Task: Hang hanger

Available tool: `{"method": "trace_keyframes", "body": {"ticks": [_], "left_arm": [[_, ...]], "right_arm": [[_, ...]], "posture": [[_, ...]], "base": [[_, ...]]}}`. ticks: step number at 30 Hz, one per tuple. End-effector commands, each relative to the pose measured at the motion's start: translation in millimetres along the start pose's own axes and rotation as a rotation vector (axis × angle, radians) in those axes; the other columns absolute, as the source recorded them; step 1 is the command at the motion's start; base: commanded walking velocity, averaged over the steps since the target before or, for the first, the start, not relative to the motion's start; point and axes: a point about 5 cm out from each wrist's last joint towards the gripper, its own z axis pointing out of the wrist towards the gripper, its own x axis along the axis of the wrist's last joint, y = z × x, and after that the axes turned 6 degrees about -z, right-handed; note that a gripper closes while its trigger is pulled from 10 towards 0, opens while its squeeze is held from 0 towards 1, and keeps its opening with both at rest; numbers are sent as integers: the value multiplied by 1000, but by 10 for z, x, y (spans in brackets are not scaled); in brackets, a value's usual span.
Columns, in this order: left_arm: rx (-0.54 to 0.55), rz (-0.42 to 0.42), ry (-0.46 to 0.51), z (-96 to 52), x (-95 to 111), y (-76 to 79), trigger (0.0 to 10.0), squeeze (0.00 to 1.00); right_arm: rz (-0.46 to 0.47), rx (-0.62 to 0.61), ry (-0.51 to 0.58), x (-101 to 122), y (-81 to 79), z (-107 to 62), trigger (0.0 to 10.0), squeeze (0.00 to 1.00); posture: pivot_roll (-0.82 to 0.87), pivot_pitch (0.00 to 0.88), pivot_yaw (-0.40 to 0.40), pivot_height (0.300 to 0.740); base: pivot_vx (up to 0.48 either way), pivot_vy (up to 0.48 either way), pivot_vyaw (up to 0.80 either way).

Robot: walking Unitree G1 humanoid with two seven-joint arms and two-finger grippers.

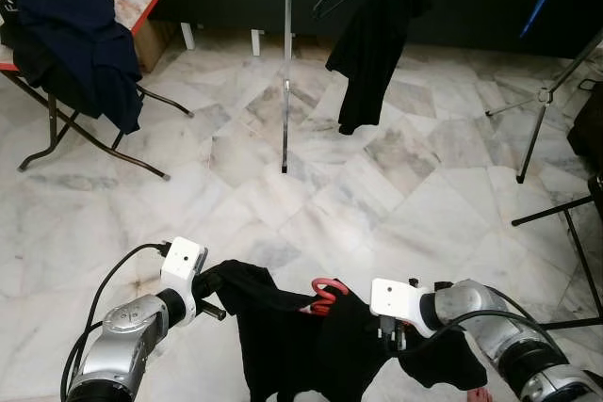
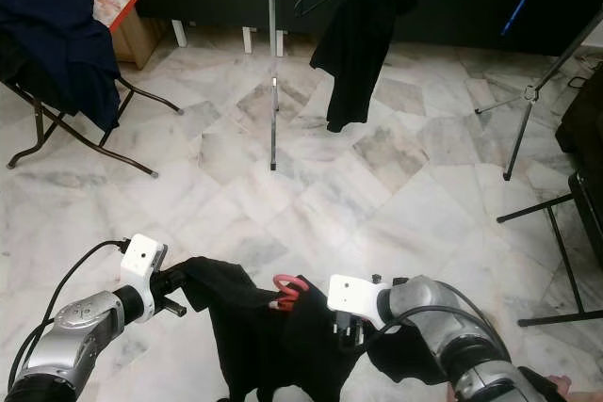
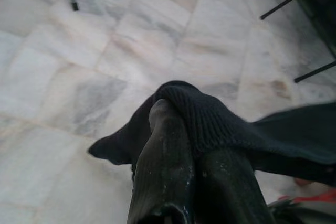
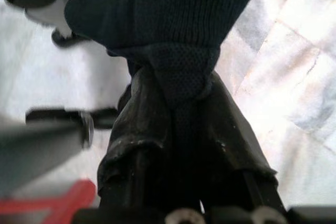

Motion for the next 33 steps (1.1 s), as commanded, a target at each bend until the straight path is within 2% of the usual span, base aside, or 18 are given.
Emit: {"method": "trace_keyframes", "body": {"ticks": [1, 2, 4, 10, 13, 15, 16, 20, 21, 23, 27, 30, 33], "left_arm": [[-44, -8, -8, -24, 4, 46, 10000, 0], [-44, -8, -8, -24, 4, 46, 10000, 0], [-86, -17, -15, -20, 23, 96, 10000, 0], [-127, -20, -22, -16, 51, 166, 10000, 0], [-142, -19, -21, -15, 59, 190, 10000, 0], [-150, -18, -15, -22, 77, 209, 10000, 0], [-161, -19, -10, -27, 98, 232, 10000, 0], [-186, -22, 0, -30, 128, 273, 10000, 0], [-218, -20, 10, -34, 156, 319, 10000, 0], [-265, -23, 28, -32, 205, 394, 10000, 0], [-298, -14, 47, -25, 253, 454, 10000, 0], [-354, -14, 73, -29, 342, 548, 10000, 0], [-371, -2, 83, -23, 392, 590, 10000, 0]], "right_arm": [[115, 52, 54, -31, -224, 144, 0, 0], [115, 52, 54, -31, -224, 144, 0, 0], [184, 71, 90, -2, -337, 249, 0, 0], [280, -40, 41, -13, -344, 356, 0, 0], [338, -137, 27, -10, -285, 370, 0, 0], [401, -257, -16, -44, -210, 358, 0, 0], [459, -356, -46, -73, -154, 342, 0, 0], [515, -409, -14, -38, -121, 351, 0, 0], [593, -432, 36, 6, -103, 367, 0, 0], [660, -434, 105, 79, -93, 397, 0, 0], [680, -481, 107, 95, -62, 395, 0, 0], [757, -586, 128, 101, 26, 353, 0, 0], [816, -617, 152, 122, 66, 343, 0, 0]], "posture": [[43, 223, -23, 740], [43, 223, -23, 740], [50, 220, -22, 740], [61, 210, -18, 740], [63, 207, -18, 740], [64, 203, -16, 740], [69, 199, -14, 740], [78, 191, -11, 740], [78, 188, -9, 740], [81, 182, -7, 740], [82, 178, -4, 740], [81, 177, -2, 740], [83, 178, -1, 740]], "base": [[0, 0, 0], [0, 0, 0], [0, 0, 0], [0, 0, 0], [0, 0, 0], [0, 0, 0], [0, 0, 0], [0, 0, 0], [0, 0, 0], [0, 0, 0], [0, 0, 0], [0, 0, 0], [0, 0, 0]]}}
